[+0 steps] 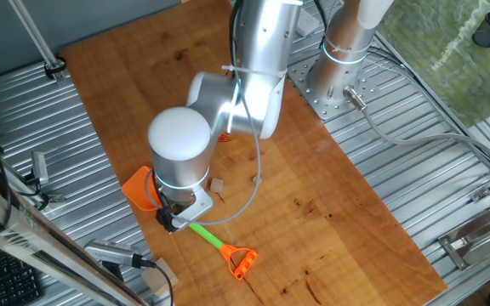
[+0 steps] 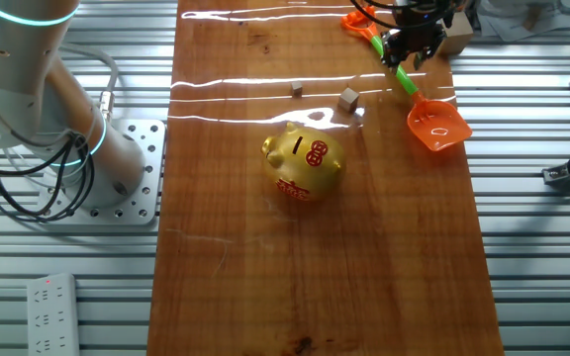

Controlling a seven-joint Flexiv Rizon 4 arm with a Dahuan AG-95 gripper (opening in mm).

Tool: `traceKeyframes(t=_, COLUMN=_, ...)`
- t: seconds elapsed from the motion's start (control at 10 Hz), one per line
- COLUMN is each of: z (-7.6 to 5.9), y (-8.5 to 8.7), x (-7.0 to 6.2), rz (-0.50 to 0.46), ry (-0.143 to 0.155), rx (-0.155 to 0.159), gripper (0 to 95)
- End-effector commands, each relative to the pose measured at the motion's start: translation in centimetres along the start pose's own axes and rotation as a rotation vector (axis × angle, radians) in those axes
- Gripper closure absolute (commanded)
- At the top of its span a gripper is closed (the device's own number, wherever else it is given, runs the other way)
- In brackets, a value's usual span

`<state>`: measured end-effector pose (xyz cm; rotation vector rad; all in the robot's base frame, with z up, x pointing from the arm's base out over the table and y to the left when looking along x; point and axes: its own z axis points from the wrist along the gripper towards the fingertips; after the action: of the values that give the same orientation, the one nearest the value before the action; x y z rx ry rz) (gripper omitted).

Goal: Use a shovel to scoop up an object

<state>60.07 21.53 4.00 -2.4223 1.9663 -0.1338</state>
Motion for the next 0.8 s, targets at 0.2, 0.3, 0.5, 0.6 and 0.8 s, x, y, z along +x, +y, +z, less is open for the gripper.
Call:
traceKeyframes(t=0.2, z=0.52, y=-0.07, x=0.04, rz=0.004, ry=0.005, rx=0.000, gripper=57.0)
traceKeyframes(t=0.3, z=0.53, y=-0.07, x=0.04, rz=0.005, ry=0.006, rx=0.000, gripper=57.0)
traceKeyframes(t=0.5, z=0.56, y=-0.10, x=0.14, rz=0.004, ry=0.012, rx=-0.001, gripper=57.0)
traceKeyframes(t=0.6, z=0.58, y=-0.11, x=0.18, rz=0.004, ry=0.014, rx=-0.001, gripper=57.0)
traceKeyframes(t=0.8, z=0.76, y=-0.10, x=0.24, rz=0.001, ry=0.019, rx=-0.002, gripper=57.0)
